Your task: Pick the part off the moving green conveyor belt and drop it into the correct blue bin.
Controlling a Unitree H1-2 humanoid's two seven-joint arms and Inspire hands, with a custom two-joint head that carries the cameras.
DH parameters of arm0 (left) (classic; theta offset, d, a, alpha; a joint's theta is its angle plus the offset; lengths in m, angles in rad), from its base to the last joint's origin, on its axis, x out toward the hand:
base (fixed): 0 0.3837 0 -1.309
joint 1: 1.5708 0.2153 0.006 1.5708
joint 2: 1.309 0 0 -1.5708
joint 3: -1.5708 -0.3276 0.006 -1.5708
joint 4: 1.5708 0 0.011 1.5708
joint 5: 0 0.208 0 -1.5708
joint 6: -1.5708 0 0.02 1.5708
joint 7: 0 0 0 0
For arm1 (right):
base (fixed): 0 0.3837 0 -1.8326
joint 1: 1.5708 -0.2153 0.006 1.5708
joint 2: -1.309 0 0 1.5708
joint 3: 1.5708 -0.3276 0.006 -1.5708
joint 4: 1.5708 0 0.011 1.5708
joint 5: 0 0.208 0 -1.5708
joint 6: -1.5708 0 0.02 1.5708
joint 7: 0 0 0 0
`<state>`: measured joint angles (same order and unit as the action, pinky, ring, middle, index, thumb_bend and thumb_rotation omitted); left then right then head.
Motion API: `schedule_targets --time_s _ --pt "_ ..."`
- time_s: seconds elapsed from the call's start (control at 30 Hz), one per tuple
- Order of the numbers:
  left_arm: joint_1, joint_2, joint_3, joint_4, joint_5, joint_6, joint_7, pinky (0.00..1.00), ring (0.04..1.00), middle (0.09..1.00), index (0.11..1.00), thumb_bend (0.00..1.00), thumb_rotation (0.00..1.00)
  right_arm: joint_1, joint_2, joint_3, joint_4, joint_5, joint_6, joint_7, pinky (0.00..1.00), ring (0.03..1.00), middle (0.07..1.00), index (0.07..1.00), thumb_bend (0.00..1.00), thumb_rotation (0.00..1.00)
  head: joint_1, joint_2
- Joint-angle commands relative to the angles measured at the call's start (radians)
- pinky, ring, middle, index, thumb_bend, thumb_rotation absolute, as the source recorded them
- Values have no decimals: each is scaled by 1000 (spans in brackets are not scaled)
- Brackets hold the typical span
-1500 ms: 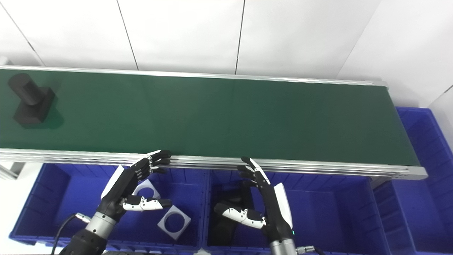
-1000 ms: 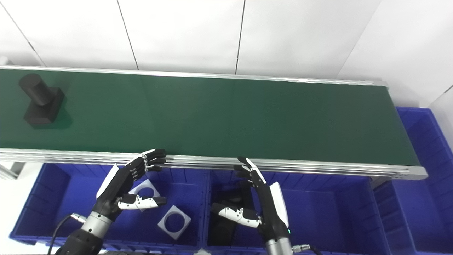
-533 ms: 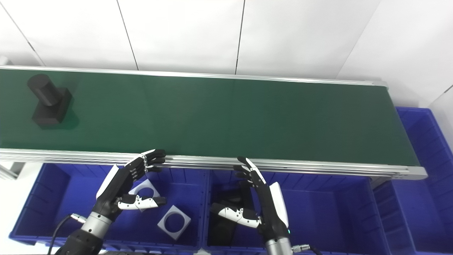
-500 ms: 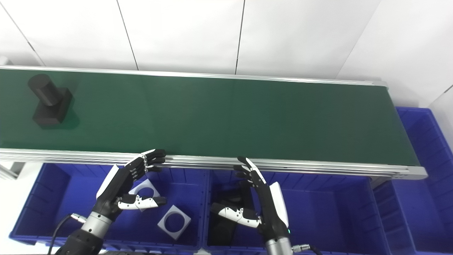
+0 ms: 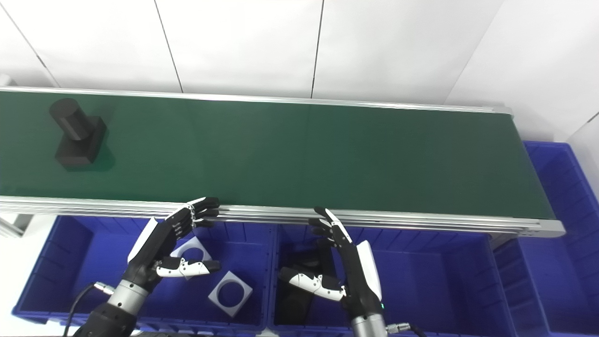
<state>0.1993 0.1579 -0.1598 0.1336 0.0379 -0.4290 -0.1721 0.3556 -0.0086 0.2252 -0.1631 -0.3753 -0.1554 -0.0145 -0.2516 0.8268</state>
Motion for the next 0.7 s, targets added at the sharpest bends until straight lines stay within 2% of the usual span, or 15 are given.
schedule_targets --time_s 0.0,0.23,0.37,0.4,0.43,0.47,0.5,0.53,0.57,0.6,0.67 --pt "-15 4 1 -17 -9 -41 2 708 796 832 812 794 183 -8 7 3 -23 -5 -12 -12 693 769 801 889 703 327 0 0" --pt "-15 2 4 -11 -20 -41 -4 708 797 829 810 803 184 -7 10 4 -27 -10 -3 -13 692 766 797 888 708 330 -1 0" --pt "-15 3 -1 -6 -14 -41 -4 708 796 831 813 794 184 -8 6 3 -15 0 -19 -13 691 771 800 889 706 327 35 -25" --pt "-16 6 -8 -5 0 -41 2 706 794 833 818 784 192 -6 2 1 -10 6 -25 -13 691 774 800 890 706 329 72 -44" --pt "-17 9 -14 -4 11 -41 7 704 792 834 823 775 200 -4 0 0 -6 10 -29 -12 693 777 801 890 706 329 72 -44" --pt "-16 7 -19 -1 17 -41 11 704 792 834 823 773 202 -2 -5 -2 1 16 -39 -12 693 777 801 890 706 329 123 -66" --pt "-16 5 -23 2 20 -41 14 701 791 834 821 776 201 -1 -8 -4 6 21 -46 -13 707 783 802 890 704 338 133 -70" --pt "-13 0 -28 5 18 -41 12 699 791 834 821 777 201 1 -16 -6 13 26 -59 -13 711 786 802 890 703 341 191 -93" --pt "-11 -3 -32 7 16 -41 12 709 794 836 818 783 200 3 -22 -7 18 29 -67 -13 720 790 805 893 699 370 191 -93" --pt "-10 -7 -38 11 20 -41 16 712 795 836 816 786 199 3 -30 -9 25 33 -77 -14 722 791 806 895 696 382 247 -122" --pt "-9 -15 -52 17 39 -41 35 706 790 830 811 791 197 8 -43 -13 29 41 -87 -14 722 791 809 899 687 391 284 -144"
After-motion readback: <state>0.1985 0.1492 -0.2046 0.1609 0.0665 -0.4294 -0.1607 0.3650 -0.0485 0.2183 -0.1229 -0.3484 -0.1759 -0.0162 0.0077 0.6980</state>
